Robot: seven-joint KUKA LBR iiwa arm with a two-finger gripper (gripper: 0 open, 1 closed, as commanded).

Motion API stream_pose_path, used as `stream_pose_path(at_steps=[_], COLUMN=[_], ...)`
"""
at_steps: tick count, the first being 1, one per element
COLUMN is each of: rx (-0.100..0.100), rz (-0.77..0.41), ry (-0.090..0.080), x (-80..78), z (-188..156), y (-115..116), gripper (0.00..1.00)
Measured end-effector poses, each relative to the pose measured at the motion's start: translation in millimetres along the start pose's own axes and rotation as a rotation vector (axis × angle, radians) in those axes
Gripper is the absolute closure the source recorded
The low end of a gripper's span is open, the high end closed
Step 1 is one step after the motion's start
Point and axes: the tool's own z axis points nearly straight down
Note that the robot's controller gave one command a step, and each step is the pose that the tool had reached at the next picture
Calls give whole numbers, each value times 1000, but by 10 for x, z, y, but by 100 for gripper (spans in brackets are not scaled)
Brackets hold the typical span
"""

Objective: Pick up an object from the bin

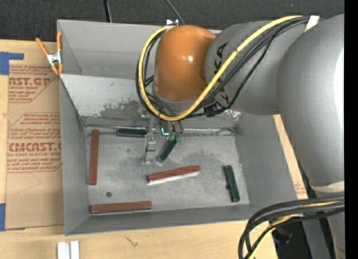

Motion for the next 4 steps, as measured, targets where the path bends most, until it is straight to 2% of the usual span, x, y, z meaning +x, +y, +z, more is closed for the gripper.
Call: stream_pose_path(at_steps=[1,2,4], rx=[1,0,0], rz=[161,162,164], ry=[1,1,-1], x=[2,2,23], z=[941,940,937], y=[-684,-682,-691], gripper=[100,0,0])
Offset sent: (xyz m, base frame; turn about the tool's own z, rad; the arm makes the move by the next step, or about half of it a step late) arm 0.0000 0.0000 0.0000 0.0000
